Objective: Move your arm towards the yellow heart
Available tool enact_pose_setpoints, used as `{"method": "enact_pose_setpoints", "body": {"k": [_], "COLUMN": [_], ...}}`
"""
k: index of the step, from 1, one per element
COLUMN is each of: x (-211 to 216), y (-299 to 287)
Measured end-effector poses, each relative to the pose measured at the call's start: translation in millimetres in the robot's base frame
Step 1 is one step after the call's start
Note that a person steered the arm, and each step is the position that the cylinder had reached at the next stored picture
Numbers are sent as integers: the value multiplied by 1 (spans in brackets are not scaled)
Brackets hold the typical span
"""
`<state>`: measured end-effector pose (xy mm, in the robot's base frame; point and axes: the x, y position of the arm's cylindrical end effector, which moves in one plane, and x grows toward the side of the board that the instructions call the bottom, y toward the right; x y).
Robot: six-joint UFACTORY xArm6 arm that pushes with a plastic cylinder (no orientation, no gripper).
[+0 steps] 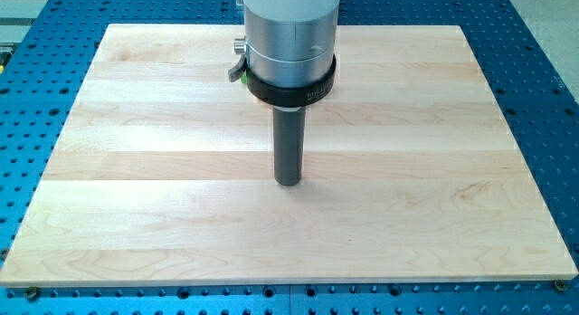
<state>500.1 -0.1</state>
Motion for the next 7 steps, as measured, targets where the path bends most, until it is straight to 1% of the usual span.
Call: {"method": "enact_pose_setpoints", "body": {"k": [2, 3, 4, 5, 6, 7], "x": [-1, -31, -53, -82, -136, -205], "y": [-16, -58, -82, -148, -164, -164]}}
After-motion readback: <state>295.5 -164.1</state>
